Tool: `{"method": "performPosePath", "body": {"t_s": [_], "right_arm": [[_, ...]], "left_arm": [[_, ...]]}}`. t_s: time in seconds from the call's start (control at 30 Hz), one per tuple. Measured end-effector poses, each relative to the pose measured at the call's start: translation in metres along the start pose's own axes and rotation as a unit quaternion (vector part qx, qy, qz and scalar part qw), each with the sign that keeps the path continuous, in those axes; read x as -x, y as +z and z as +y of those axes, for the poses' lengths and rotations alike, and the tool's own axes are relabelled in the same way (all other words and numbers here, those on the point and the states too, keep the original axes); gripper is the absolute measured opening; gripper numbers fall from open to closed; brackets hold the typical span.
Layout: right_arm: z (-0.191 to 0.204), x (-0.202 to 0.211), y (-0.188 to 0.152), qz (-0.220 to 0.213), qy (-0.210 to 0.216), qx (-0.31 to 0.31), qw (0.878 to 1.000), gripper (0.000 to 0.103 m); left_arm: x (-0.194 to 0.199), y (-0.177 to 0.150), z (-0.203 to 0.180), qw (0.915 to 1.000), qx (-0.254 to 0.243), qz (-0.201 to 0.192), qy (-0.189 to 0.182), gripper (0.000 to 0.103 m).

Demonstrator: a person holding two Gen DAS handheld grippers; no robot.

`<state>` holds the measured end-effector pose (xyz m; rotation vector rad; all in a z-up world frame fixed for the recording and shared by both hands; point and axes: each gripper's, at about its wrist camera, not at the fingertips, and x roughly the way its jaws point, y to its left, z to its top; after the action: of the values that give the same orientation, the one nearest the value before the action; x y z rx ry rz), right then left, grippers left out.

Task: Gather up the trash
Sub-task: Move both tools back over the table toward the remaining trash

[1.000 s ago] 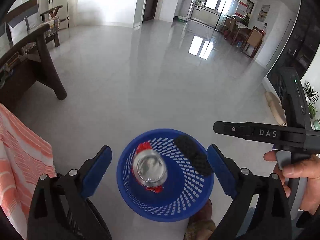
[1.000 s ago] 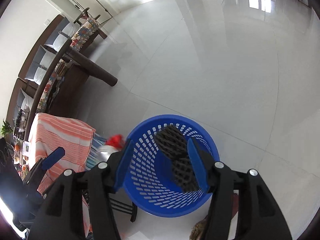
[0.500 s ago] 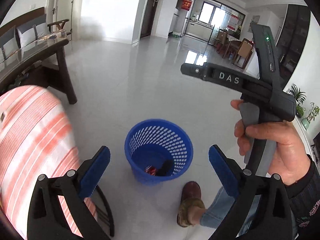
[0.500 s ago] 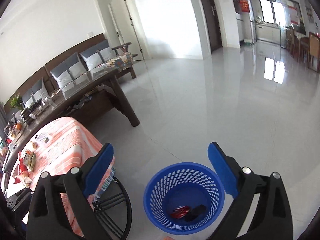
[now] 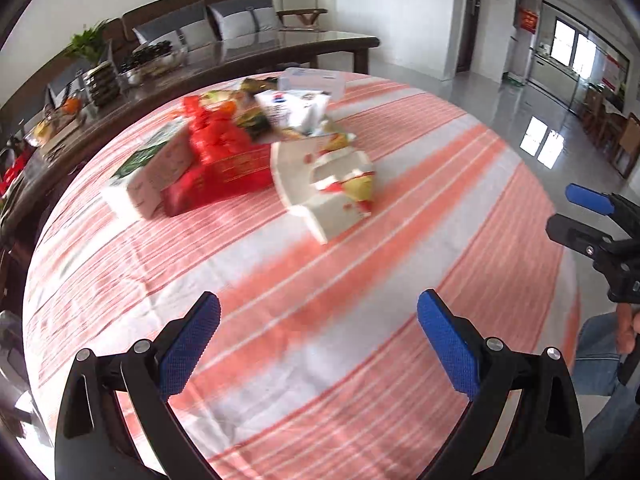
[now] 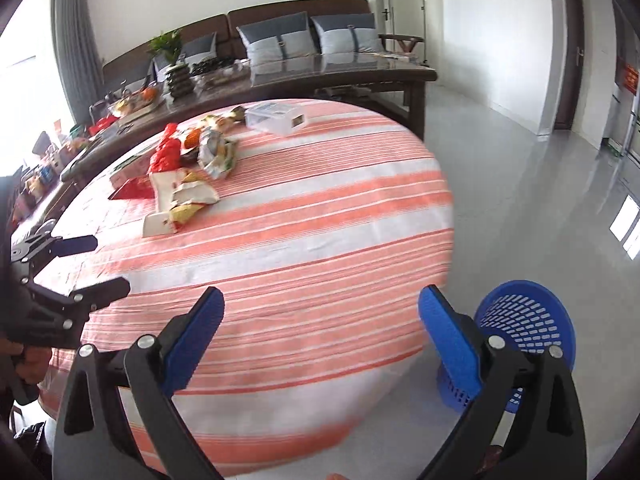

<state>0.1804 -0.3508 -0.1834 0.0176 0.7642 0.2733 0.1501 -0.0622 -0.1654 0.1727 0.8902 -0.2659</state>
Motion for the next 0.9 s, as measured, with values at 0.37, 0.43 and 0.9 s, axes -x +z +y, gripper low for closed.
{"method": "performPosePath", "body": {"t_s": [0.37,0.43,0.9], "right_arm": [[0.111,-0.059,0.039,0.059,0.048,0.069,0.995,0.095],[0.122,-0.078,0.047,0.074,0.052,0.071,0.993,0.095],[0.042,-0.083,0.037,0.078,-0.076,-0.017,0.994,0.096]], "left_arm": [[-0.024,0.002,0.096,0.9967,0.068,0.035,0.029,0.099],[-0.024,-0.001,0.095,0.9966,0.070,0.035,0.025,0.099],[-0.028,-0.003,0.097,0.9965,0.073,0.034,0.025,0.098]]}}
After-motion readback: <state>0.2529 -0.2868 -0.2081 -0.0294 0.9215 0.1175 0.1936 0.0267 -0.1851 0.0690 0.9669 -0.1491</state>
